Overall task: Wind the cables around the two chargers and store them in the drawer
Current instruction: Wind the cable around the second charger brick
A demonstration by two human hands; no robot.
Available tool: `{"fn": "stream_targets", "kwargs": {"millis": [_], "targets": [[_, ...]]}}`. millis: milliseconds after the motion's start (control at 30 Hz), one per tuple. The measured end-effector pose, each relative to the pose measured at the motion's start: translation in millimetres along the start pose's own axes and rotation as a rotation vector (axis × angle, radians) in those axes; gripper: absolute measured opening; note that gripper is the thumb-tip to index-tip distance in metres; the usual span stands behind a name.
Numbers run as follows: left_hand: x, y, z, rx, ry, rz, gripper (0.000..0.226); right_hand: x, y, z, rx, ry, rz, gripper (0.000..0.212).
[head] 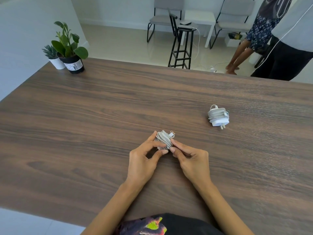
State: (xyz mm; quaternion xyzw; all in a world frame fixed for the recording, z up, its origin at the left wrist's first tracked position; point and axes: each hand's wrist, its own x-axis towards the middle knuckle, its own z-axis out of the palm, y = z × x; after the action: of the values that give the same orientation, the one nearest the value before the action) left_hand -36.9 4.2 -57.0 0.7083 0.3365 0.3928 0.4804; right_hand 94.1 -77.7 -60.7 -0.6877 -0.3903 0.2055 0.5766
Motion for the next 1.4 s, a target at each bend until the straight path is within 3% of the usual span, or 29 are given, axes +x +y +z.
{"fn": "stream_targets", "kwargs": {"millis": [133,500,767,1200,1400], "targets": [[1,1,2,0.001,-0.013,0.017,0.036,0,1,0,0.018,-0.005,0.009,0.037],[2,6,2,0.054,-0.034,-0.015,0.013,0,0,-1,0.050,-0.010,0.005,0.034],[3,7,-2,-0.010,-0.098,-0.051,0.018,1,-2,-2,0.142,-0.036,0.035,0.031],[10,1,-6,0.145,-0.138,0.031,0.014,7,-3,0,0.250,0.000,0.101,0.027],[9,2,-3,-0.086,-0.141,-0.080,0.028,7,-3,1,0.276,-0.002,0.113,0.028]]}}
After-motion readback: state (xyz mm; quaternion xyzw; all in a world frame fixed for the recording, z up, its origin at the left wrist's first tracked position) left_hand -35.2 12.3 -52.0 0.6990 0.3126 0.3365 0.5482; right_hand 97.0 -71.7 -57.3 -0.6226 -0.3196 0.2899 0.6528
